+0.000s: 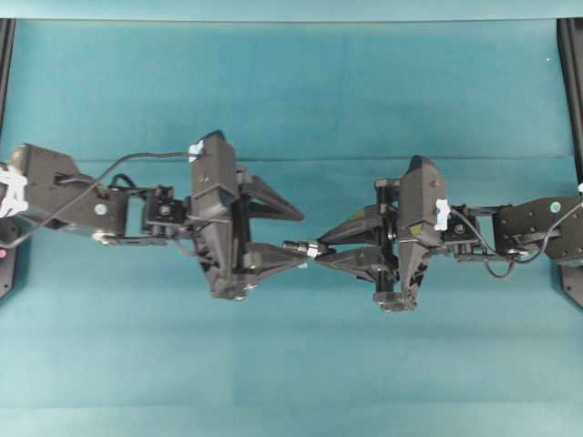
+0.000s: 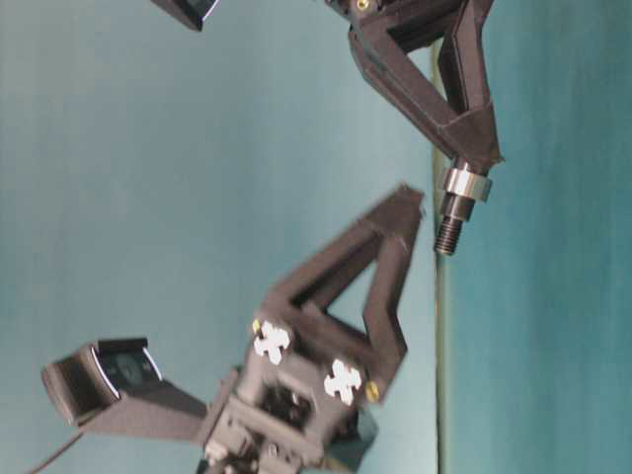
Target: Insert the washer onto the shaft with both hands.
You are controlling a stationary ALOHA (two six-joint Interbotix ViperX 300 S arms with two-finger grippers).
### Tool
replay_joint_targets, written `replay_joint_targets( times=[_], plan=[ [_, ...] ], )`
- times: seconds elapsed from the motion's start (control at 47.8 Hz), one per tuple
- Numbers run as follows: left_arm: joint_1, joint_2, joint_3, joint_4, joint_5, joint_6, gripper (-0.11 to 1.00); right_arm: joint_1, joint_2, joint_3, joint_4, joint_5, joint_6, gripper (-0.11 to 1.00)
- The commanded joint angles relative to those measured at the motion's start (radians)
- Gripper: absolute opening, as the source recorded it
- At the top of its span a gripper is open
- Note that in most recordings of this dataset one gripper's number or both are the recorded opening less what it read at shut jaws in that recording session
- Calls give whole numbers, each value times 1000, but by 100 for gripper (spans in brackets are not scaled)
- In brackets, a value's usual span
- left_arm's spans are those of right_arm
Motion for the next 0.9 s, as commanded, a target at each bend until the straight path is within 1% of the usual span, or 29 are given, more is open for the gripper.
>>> replay_joint_targets(
  times=[0.0, 0.084, 0.209, 0.356, 0.544, 0.879],
  plan=[
    [-15, -41, 2, 3, 46, 8, 82, 2, -18, -5, 3, -8, 2, 0],
    [-32, -63, 9, 3, 106, 38, 82, 2, -18, -3, 3, -8, 3, 0],
    [-51, -94, 11, 3, 199, 112, 82, 2, -18, -3, 2, -8, 3, 0],
    [-51, -129, 11, 3, 264, 166, 82, 2, -18, -3, -2, 3, 3, 0],
    [-49, -156, 20, 3, 298, 176, 82, 3, -18, -5, -2, 14, 3, 0],
    [-49, -189, 46, 3, 298, 176, 82, 23, -18, -3, -2, 37, 3, 0]
  ],
)
